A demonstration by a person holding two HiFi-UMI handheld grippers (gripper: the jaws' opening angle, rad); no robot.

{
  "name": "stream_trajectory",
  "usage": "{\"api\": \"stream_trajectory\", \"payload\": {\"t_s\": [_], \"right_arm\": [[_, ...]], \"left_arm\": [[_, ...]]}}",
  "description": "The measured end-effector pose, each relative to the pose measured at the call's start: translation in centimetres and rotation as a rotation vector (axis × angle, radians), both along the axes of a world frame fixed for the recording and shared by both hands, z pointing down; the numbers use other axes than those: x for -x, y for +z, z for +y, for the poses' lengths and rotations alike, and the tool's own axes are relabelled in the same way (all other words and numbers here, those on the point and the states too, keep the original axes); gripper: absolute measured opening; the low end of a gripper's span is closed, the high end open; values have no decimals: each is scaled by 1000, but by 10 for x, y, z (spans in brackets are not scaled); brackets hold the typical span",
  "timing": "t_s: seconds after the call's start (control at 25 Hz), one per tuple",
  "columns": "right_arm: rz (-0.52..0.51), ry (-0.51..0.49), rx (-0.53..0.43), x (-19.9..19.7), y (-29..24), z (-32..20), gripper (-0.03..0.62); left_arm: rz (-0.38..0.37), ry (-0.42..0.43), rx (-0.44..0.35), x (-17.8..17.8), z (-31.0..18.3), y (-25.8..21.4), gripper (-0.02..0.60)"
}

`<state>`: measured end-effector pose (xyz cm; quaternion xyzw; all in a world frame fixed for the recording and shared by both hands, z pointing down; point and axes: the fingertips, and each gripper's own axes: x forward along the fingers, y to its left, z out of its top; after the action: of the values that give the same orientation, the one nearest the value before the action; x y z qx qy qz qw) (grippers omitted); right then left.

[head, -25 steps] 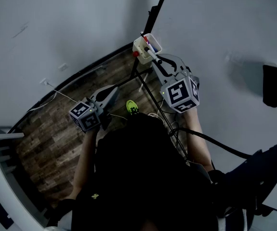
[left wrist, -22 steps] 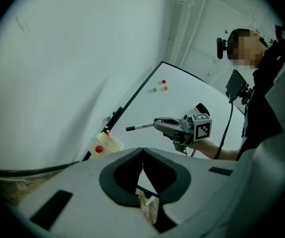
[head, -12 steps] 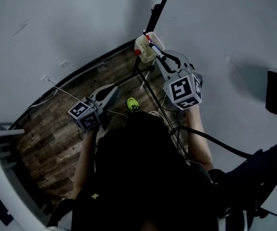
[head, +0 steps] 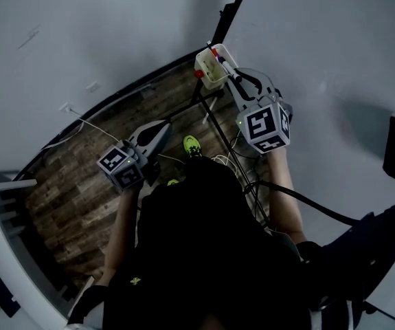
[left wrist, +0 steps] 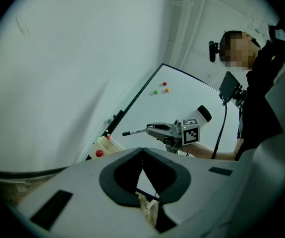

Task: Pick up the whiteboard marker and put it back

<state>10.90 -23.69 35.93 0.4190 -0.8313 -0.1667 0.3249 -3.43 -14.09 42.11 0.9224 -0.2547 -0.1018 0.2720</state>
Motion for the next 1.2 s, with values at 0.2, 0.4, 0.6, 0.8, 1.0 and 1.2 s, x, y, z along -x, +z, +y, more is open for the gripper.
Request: {"api": "stream_trajectory", "payload": {"t_s": [0.2,0.4,0.6,0.8,1.0,1.2], "right_arm": [[6,2,8,-2,10,-11,94],[11,20,9,-8,17,-24,94],[4,24,18,-9,24,-32,94],[-2,24,32,-9,33,-41,94],[-3,29,39,-10,43,-48,94],[-7,36,41,-8,48,-52,94]], "left_arm": [[-8,-7,10,2,-3,1,20],[-16,-14,31,3,-5,5,20],[-18,-14,49,1,-5,9,20],[-26,-24,60,2,-8,10,20],[-32,-28,64,3,-9,10,19],[-40,-32,78,7,-7,10,19]]}}
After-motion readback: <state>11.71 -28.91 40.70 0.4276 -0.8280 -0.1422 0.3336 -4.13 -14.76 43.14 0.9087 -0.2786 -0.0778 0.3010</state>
